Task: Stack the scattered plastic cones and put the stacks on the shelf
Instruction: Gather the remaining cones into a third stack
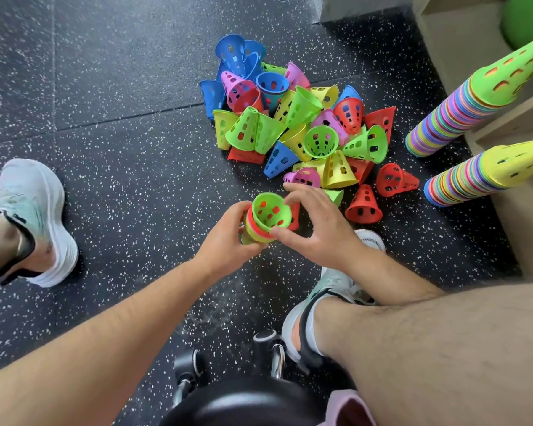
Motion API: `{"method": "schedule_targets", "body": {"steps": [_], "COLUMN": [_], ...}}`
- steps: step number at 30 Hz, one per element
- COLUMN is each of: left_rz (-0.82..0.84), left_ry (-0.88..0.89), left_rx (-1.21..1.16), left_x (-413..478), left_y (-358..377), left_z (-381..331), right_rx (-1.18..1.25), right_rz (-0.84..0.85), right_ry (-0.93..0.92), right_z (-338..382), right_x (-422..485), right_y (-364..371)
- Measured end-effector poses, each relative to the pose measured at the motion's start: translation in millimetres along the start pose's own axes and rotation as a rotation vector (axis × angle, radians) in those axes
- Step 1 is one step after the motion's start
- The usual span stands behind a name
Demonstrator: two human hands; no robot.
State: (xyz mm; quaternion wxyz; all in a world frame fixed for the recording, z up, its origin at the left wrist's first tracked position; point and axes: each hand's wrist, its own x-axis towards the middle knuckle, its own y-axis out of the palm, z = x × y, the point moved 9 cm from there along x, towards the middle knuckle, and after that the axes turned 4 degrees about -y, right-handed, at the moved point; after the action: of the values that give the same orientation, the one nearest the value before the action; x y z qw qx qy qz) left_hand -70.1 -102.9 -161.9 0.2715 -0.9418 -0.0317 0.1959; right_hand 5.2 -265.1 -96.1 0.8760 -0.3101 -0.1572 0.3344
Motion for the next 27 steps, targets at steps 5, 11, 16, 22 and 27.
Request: {"method": "schedule_targets", "body": {"steps": [5, 11, 16, 22, 27], "left_rz": [-0.014, -0.011, -0.003, -0.021, -0.036], "left_ry": [-0.031, -0.055, -0.061, -0.074, -0.079], "left_rx": [0.013, 0.032, 0.032, 0.018, 0.005], "left_x": [-4.4, -5.9, -6.2, -8.0, -8.7], "left_y": [-6.3, -8.2, -8.0, -11.2, -13.0], "left_z": [10.4, 18.9, 20.4, 23.1, 22.1], "right_rx": [-0.129, -0.457, -0.551, -0.431, -0.370], "right_rz": [-0.038, 0.182, 0.222, -0.034, -0.087], "right_ry": [0.009, -0.062, -0.068, -0.125, -0.132], "right_z": [-22.1, -30.2, -29.5, -13.7, -12.6], "right_x": [-4.8, -14.1, -11.8, -6.0, 1.5], "right_y": [5.1, 37.1, 39.6, 11.4, -4.4]}}
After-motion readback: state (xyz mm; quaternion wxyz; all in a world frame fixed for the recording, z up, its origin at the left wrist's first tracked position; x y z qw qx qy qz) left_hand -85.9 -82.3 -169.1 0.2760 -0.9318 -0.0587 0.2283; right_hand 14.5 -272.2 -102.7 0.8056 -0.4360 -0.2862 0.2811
